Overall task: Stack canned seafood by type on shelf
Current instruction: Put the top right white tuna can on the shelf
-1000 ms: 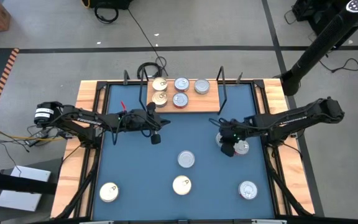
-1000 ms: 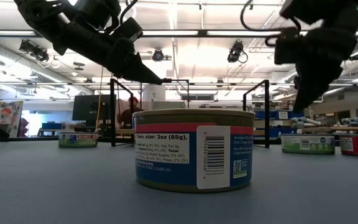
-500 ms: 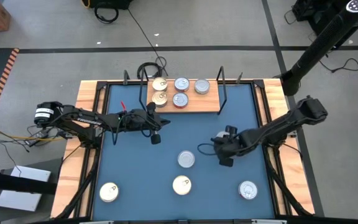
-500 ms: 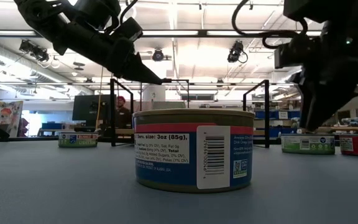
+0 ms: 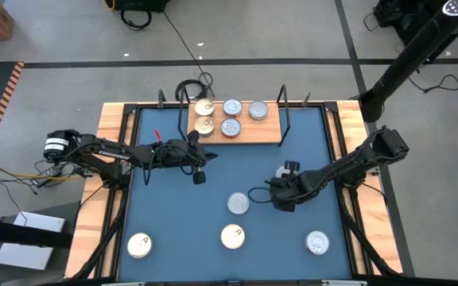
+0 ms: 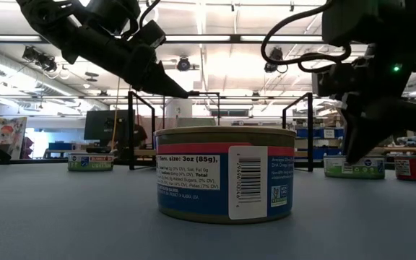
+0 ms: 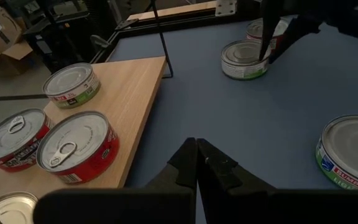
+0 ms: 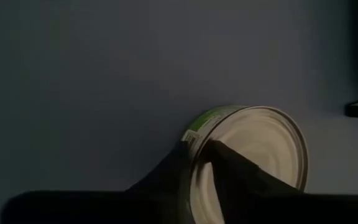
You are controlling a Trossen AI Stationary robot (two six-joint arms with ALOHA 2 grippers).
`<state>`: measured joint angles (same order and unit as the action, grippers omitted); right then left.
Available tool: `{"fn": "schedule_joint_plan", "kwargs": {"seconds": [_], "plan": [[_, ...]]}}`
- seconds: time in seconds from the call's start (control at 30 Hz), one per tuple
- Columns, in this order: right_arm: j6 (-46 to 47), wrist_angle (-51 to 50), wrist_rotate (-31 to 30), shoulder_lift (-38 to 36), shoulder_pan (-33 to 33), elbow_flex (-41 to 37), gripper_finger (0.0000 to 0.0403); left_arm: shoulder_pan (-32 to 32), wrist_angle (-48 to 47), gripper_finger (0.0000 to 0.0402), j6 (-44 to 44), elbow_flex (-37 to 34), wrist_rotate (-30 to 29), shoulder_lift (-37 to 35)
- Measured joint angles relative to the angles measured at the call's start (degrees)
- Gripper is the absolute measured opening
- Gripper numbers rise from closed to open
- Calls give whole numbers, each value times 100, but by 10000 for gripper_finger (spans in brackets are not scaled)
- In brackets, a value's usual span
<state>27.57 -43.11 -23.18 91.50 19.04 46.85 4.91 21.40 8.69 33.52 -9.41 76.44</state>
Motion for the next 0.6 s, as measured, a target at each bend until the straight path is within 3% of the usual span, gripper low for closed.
{"fn": "schedule_joint_plan", "kwargs": {"seconds": [0.2, 0.6], "plan": [[-214, 25, -18, -142, -94, -14, 11, 0, 1, 11, -9, 0, -2, 0], [-691, 162, 676, -586, -429, 482, 5, 0, 7, 11, -33, 0, -7, 0]]}}
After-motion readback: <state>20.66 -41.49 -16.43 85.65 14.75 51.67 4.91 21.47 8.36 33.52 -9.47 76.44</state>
